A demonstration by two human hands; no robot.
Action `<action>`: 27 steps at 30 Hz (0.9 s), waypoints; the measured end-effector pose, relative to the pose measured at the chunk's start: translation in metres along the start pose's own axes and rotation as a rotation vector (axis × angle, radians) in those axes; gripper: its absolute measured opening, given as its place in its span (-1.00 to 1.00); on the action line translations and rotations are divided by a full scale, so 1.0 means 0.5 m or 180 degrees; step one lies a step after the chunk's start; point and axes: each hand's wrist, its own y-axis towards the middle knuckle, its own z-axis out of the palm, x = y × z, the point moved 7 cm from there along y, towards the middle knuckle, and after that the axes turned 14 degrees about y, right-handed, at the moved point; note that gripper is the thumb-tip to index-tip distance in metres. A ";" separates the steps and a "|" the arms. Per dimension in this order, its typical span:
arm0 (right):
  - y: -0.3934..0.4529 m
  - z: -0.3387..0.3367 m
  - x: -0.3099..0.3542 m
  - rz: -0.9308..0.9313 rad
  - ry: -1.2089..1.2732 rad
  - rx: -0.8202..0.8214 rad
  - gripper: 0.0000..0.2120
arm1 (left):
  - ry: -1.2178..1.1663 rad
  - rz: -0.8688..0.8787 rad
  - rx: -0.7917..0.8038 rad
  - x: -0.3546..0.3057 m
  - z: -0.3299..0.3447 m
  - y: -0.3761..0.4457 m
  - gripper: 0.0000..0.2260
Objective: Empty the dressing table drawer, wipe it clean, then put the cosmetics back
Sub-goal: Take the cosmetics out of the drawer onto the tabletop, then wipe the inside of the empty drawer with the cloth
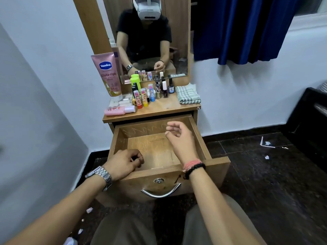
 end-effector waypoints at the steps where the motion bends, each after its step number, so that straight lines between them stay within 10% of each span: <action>1: 0.001 -0.008 -0.005 0.0093 0.0266 -0.0054 -0.77 | -0.0033 -0.0010 -0.0057 -0.004 -0.004 0.003 -0.87; 13: 0.018 -0.106 -0.054 0.1004 0.3112 -0.1418 -0.83 | 0.0111 0.0455 -0.1394 -0.296 -0.184 0.274 -0.97; 27: 0.022 -0.147 -0.028 0.0511 0.3076 -0.1729 -0.75 | 0.0827 0.0018 -0.1501 -0.333 -0.179 0.411 -0.85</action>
